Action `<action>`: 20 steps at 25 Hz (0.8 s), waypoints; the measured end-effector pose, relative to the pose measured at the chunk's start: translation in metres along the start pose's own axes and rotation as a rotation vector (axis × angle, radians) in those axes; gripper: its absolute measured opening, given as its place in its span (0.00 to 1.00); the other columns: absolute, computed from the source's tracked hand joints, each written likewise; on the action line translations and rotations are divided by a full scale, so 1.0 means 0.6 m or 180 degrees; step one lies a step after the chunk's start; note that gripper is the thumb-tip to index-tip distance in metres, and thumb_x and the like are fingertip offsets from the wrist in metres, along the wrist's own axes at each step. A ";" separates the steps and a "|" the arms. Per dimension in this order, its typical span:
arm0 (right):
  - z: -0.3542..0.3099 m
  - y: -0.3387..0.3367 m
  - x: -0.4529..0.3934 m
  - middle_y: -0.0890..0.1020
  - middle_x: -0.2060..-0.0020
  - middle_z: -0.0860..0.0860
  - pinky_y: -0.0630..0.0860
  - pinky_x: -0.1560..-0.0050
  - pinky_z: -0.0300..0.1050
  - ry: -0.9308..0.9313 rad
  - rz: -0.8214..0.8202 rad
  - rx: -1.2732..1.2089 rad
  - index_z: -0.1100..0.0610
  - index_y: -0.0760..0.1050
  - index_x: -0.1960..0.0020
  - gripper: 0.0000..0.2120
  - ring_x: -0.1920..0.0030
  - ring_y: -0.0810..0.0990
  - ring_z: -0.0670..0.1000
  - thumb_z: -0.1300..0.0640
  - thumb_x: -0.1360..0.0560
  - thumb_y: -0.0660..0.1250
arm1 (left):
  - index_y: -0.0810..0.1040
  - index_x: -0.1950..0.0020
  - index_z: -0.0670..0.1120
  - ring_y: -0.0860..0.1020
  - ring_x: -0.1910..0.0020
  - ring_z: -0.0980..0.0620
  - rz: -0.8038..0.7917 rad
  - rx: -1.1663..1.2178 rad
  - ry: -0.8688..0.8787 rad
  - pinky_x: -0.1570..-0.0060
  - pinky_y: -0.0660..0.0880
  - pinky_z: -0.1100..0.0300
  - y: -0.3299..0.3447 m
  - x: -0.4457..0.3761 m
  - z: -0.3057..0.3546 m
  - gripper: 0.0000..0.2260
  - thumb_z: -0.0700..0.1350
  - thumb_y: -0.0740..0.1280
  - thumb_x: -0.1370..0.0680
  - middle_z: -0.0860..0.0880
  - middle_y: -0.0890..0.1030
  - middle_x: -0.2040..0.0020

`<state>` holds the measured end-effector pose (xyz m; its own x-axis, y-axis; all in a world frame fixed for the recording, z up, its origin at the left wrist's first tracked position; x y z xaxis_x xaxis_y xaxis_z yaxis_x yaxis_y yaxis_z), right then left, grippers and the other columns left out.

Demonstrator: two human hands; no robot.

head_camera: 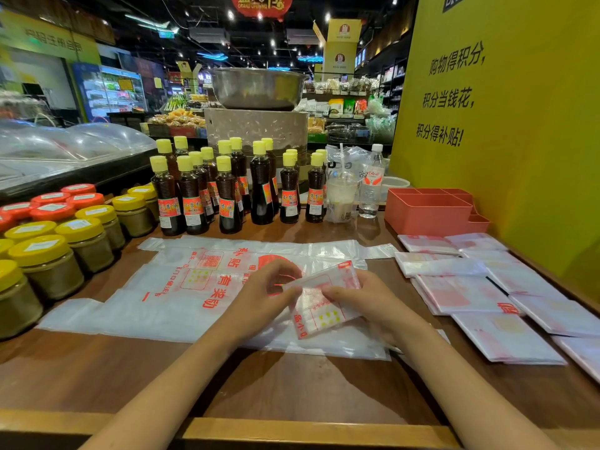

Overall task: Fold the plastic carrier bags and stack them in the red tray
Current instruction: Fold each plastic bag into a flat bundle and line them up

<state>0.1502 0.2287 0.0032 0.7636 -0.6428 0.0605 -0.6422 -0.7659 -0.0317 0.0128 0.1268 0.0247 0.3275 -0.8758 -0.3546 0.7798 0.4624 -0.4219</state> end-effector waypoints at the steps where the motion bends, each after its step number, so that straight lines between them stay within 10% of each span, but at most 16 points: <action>1: -0.003 -0.007 0.000 0.87 0.51 0.57 0.82 0.44 0.58 -0.0079 0.0118 -0.0006 0.60 0.80 0.42 0.12 0.49 0.86 0.58 0.62 0.25 0.74 | 0.75 0.36 0.55 0.77 0.38 0.58 -0.0173 -0.0320 -0.0049 0.41 0.77 0.61 0.012 0.003 -0.008 0.11 0.50 0.66 0.18 0.60 0.78 0.39; 7: -0.008 -0.038 0.015 0.86 0.51 0.57 0.82 0.46 0.58 -0.0300 0.0572 0.0008 0.58 0.77 0.42 0.13 0.50 0.86 0.56 0.67 0.25 0.71 | 0.46 0.19 0.61 0.65 0.26 0.56 -0.0987 -0.1826 -0.0140 0.28 0.62 0.57 0.060 0.021 -0.045 0.36 0.69 0.56 0.22 0.58 0.60 0.21; 20: 0.005 -0.335 0.321 0.82 0.45 0.48 0.82 0.54 0.44 0.0265 0.1977 0.0768 0.49 0.72 0.37 0.22 0.48 0.83 0.49 0.59 0.26 0.76 | 0.47 0.19 0.60 0.68 0.26 0.51 -0.0917 -0.1923 0.0214 0.28 0.62 0.53 0.061 0.014 -0.064 0.42 0.77 0.51 0.29 0.56 0.66 0.23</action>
<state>0.4267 0.2585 0.0183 0.2431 -0.9693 0.0357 -0.9204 -0.2421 -0.3069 0.0237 0.1418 -0.0260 0.1018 -0.9743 -0.2008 0.3890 0.2248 -0.8934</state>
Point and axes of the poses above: each hand's wrist, its own x-axis away from the middle knuckle, its own y-axis out of the palm, z = x × y, the point moved 10 cm from there along -x, towards the middle knuckle
